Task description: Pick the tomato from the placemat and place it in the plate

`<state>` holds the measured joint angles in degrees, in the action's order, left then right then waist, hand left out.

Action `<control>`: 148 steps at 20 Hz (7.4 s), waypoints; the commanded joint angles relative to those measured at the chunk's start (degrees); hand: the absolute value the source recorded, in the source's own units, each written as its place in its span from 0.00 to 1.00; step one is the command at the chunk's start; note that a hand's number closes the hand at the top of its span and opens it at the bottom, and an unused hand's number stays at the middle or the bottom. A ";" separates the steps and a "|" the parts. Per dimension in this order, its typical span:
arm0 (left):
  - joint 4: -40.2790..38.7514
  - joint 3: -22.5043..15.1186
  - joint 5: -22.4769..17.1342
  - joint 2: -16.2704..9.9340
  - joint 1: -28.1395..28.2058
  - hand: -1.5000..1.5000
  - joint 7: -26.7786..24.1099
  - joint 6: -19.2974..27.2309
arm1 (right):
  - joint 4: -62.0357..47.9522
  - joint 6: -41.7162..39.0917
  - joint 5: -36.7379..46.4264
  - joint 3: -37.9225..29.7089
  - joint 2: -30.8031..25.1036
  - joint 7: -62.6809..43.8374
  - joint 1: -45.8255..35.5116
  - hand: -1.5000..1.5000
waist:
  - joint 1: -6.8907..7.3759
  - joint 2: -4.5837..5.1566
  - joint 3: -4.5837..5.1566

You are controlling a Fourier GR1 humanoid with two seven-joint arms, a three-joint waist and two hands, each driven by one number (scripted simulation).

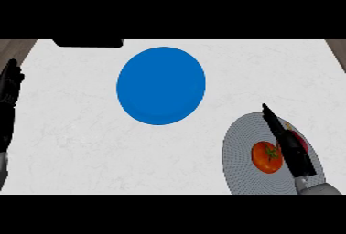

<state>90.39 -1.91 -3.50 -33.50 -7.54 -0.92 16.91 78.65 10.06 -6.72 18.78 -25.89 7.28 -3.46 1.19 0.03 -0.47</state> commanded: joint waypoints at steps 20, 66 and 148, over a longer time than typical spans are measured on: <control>-12.86 -9.27 -11.28 21.08 5.97 0.50 9.73 -8.23 | -2.74 -13.87 -15.74 -31.17 -15.33 2.17 -0.40 0.00 | -1.62 -0.04 0.48; -15.14 -3.70 -5.90 25.29 4.55 0.50 10.16 -11.71 | 23.67 -30.00 18.79 -7.83 -5.82 -42.62 0.37 0.00 | -1.37 0.00 0.48; -7.93 -4.82 -2.38 27.92 5.61 0.50 14.15 -16.01 | -39.97 38.79 61.14 3.81 25.88 -67.42 -49.05 0.00 | 4.91 1.91 0.39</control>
<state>83.47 -6.53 -5.33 -5.54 -2.24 12.58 1.86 44.22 52.72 63.32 23.55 -0.16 -61.04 -50.81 5.44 1.47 -0.28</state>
